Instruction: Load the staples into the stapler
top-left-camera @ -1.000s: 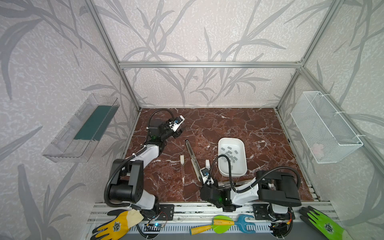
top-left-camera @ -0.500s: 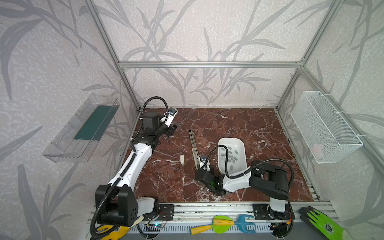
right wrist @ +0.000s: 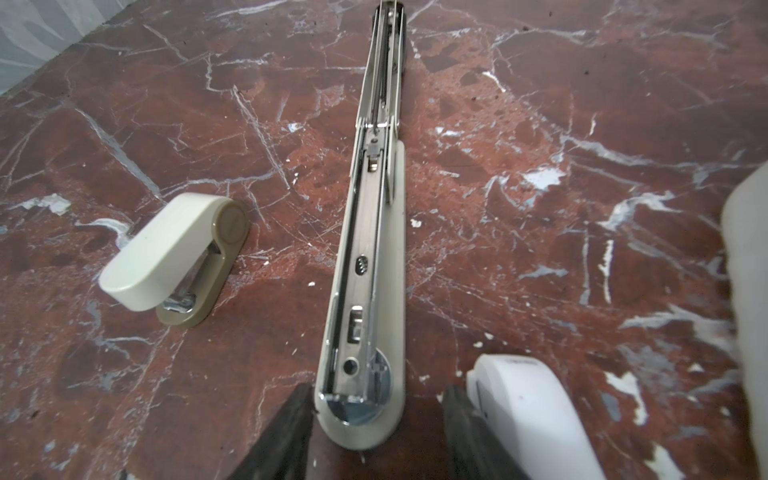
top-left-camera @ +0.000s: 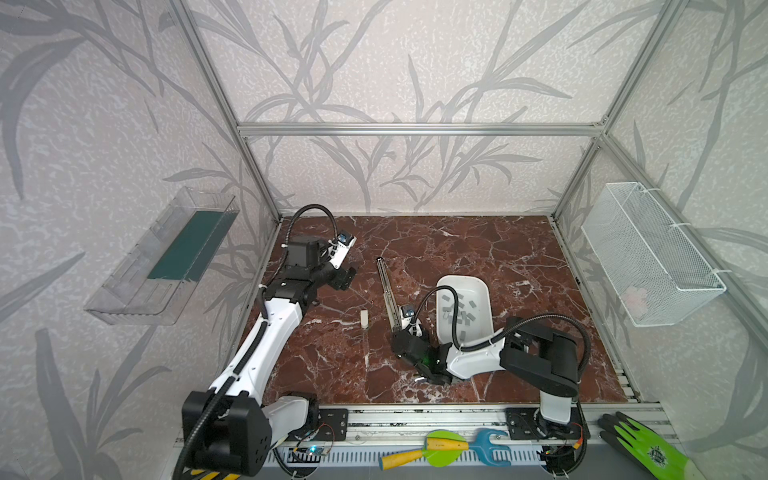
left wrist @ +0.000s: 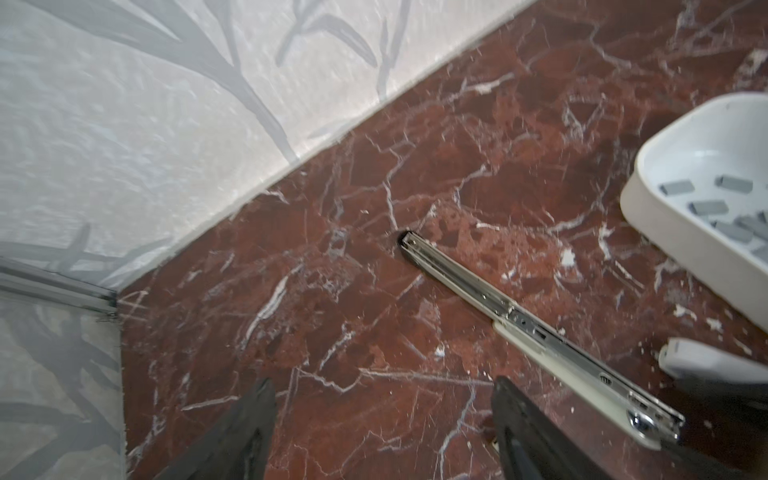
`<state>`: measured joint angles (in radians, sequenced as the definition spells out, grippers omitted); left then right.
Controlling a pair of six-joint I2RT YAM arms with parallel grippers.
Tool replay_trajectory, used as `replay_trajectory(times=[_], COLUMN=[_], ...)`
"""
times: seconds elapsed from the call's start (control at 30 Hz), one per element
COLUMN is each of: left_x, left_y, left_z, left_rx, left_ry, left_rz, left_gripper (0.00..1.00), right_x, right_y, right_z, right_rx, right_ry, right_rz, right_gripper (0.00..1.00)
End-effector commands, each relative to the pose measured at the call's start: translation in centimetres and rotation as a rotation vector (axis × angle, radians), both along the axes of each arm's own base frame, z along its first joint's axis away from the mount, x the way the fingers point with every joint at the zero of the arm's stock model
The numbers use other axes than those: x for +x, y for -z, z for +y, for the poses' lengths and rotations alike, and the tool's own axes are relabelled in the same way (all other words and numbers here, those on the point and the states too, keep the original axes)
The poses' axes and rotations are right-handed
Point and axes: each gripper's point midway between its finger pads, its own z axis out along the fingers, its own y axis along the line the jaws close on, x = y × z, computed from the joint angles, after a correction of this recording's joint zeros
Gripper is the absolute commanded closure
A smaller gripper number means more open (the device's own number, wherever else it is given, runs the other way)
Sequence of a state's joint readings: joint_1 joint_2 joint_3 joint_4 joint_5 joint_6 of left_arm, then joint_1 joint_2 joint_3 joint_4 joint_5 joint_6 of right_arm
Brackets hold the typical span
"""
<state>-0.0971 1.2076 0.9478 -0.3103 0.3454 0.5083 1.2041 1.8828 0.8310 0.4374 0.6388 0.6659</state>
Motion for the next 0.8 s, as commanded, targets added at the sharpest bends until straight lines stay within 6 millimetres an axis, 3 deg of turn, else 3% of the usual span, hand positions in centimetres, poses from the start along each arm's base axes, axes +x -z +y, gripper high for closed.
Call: replay_trajectory(times=[0.0, 0.13, 0.23, 0.4, 0.47, 0.6, 0.67, 0.77], left_x=[-2.1, -4.0, -4.7, -6.5, -7.9, -11.3, -11.4, -10.5], left_y=[2.9, 6.8, 9.5, 7.4, 7.6, 12.9, 14.6, 15.1], left_z=[-1.3, -2.4, -2.3, -3.5, -3.1, 0.6, 1.2, -0.1], left_rx=[0.1, 0.227, 0.377, 0.463, 0.564, 0.89, 0.952, 0.948], left_ry=[0.199, 0.423, 0.54, 0.747, 0.874, 1.148, 1.172, 1.182], left_rz=[0.029, -0.037, -0.137, -0.211, -0.124, 0.122, 0.136, 0.028], left_gripper=[0.21, 0.34, 0.31, 0.25, 0.28, 0.29, 0.28, 0.24], right_x=[0.6, 0.1, -0.3, -0.9, -0.6, 0.9, 1.0, 0.8], right_y=[-4.4, -8.7, -12.1, -15.4, -16.2, -16.4, -16.4, -16.9], right_z=[-0.8, -2.1, -3.7, -7.3, -7.9, -10.3, -11.1, -11.8], right_rx=[0.094, 0.179, 0.183, 0.162, 0.168, 0.19, 0.207, 0.213], right_ry=[0.038, 0.012, -0.014, -0.039, -0.094, -0.088, -0.082, -0.079], right_rz=[-0.065, -0.155, -0.238, -0.323, -0.309, -0.248, -0.255, -0.276], right_gripper=[0.37, 0.27, 0.21, 0.07, 0.05, 0.02, 0.01, 0.0])
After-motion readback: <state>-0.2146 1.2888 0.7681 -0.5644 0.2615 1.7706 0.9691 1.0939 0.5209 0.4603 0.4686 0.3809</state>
